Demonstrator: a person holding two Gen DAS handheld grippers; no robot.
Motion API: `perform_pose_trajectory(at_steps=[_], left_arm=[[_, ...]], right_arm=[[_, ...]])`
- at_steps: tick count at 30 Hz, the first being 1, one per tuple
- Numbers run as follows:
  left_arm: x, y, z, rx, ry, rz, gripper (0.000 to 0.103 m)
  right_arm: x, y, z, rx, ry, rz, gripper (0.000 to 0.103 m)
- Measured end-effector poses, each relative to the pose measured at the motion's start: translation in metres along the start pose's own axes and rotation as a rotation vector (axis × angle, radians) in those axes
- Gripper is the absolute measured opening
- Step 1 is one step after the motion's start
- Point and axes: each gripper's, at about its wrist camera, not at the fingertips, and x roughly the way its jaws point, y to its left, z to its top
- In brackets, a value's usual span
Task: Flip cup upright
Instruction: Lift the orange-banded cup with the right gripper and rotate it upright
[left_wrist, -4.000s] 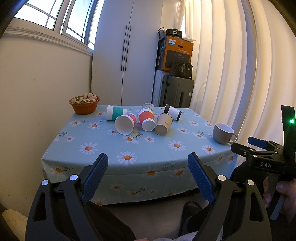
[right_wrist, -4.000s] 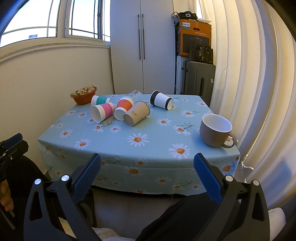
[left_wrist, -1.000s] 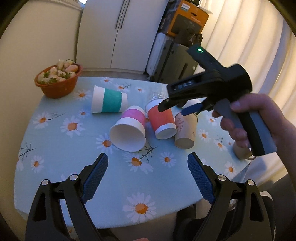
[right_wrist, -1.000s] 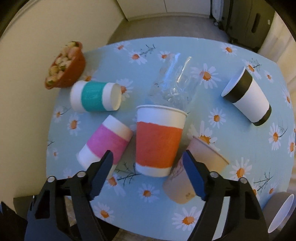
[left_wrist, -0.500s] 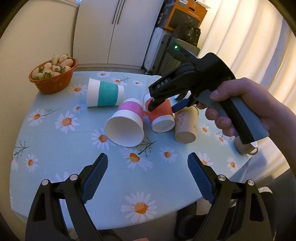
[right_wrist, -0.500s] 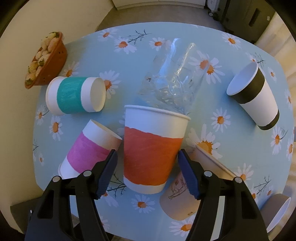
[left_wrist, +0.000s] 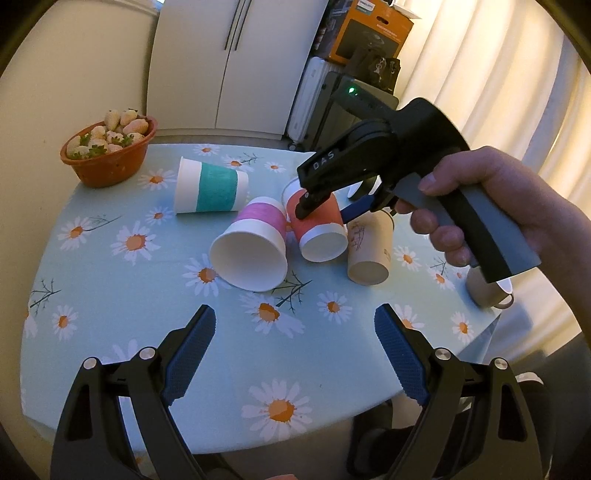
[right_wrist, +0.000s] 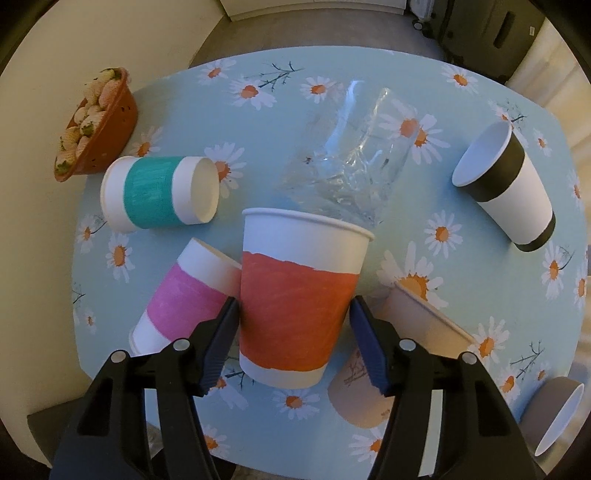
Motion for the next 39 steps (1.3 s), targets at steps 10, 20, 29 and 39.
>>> perform_pose_trajectory(at_steps=[10,20,29,39], left_arm=[[-0.017,0.003,0.001,-0.040,-0.023,-0.003,0.086],[-0.045,-0.005,-0.005,-0.048,-0.044,0.003,0.086],[-0.053,-0.007,-0.012,-0.042,-0.031,0.017,0.086],[-0.043,0.006,-0.022,-0.066,0.003,0.045,0.086]], right_arm=[[-0.044,0.000,-0.037,-0.018,-0.020,0.050,0.062],[-0.080,-0.009,-0.102,-0.043,-0.009,0.106,0.062],[-0.043,-0.011,-0.145,-0.039,0.064,0.144,0.062],[-0.001,-0.010,-0.153,-0.028,0.106,0.134,0.062]])
